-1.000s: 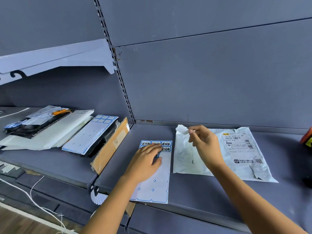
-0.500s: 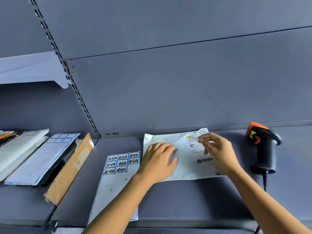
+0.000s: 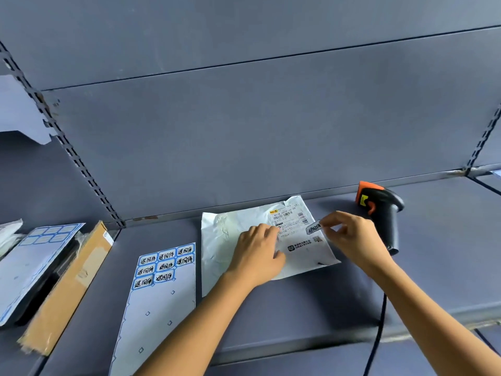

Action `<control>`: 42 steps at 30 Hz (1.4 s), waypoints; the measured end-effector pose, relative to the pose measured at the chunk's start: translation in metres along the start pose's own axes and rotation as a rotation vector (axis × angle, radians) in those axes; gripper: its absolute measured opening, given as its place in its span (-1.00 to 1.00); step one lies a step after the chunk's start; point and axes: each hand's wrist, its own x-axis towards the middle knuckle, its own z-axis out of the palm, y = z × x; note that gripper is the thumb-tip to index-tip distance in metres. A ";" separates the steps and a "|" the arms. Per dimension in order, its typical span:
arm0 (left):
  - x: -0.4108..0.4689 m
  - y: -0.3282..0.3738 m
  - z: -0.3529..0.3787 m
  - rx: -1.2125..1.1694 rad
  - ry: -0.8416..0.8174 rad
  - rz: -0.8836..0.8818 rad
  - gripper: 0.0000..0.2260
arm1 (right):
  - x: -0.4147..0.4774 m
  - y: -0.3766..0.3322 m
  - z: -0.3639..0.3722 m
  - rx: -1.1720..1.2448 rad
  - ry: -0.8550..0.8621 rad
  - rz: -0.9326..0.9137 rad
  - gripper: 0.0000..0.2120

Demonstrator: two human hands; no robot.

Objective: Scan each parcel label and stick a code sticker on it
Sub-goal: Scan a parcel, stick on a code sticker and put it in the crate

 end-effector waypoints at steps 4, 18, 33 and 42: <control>0.002 0.022 0.012 -0.097 0.163 0.074 -0.54 | -0.001 0.003 0.011 -0.049 0.002 -0.060 -0.85; 0.000 0.024 0.031 -0.044 0.166 0.056 -0.51 | 0.000 0.002 0.008 -0.018 0.015 -0.005 -0.87; -0.004 0.025 0.029 -0.064 0.265 0.138 -0.55 | -0.023 -0.001 -0.001 -0.008 -0.054 0.170 -0.84; -0.013 0.044 0.037 -0.060 0.292 0.391 -0.66 | -0.022 -0.001 0.000 -0.077 -0.065 0.154 -0.91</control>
